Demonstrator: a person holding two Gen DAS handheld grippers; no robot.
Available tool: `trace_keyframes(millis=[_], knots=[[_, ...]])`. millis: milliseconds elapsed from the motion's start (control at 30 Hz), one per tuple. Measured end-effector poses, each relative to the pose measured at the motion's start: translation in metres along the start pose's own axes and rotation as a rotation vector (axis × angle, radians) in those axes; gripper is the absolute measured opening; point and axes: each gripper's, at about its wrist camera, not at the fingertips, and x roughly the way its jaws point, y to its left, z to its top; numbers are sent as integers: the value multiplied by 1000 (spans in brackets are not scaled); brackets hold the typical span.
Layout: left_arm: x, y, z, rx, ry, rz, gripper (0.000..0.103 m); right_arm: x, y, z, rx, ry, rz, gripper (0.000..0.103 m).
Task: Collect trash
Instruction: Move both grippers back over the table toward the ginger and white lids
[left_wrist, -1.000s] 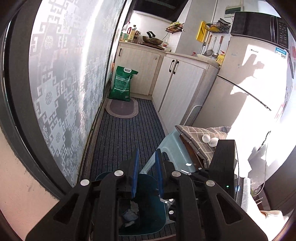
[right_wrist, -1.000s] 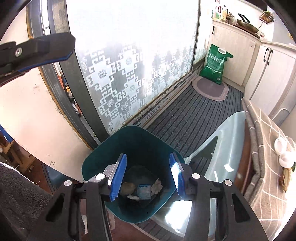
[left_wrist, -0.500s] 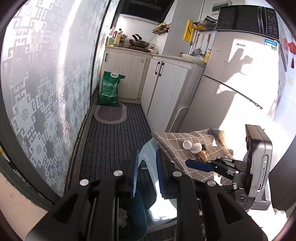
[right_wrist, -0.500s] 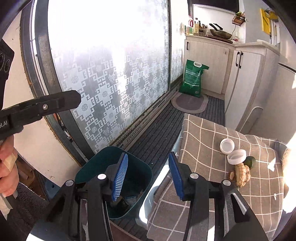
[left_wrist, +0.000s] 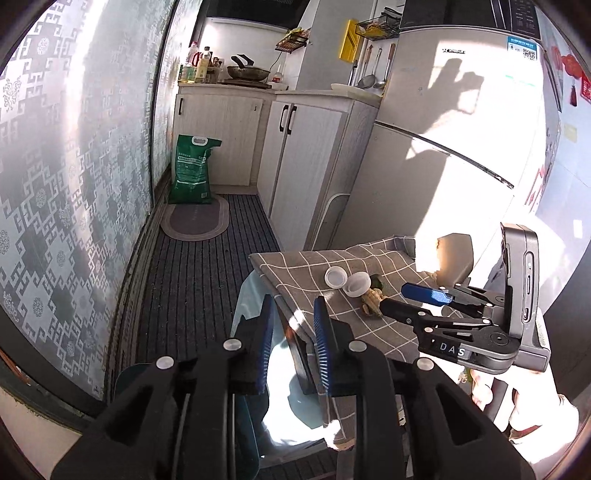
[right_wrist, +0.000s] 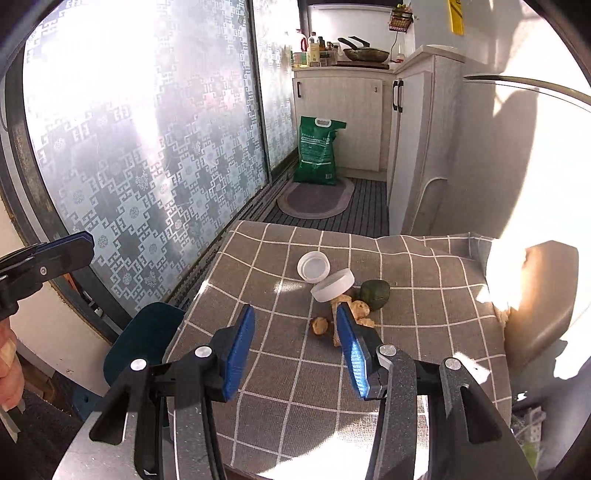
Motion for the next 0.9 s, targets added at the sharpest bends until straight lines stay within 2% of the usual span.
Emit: trace_keyframes(millis=[267, 533, 600, 633, 900], knots=[[30, -25, -7, 47, 60, -21, 28, 23, -34, -11, 29, 59, -34, 46], [67, -54, -16, 104, 138, -48, 29, 41, -51, -11, 84, 101, 33, 43], [75, -61, -18, 122, 152, -54, 30, 48, -53, -12, 89, 112, 47, 41], [78, -64, -19, 128, 159, -59, 31, 51, -55, -12, 94, 114, 66, 34], [112, -73, -21, 129, 200, -49, 33, 42, -66, -15, 105, 105, 99, 33]])
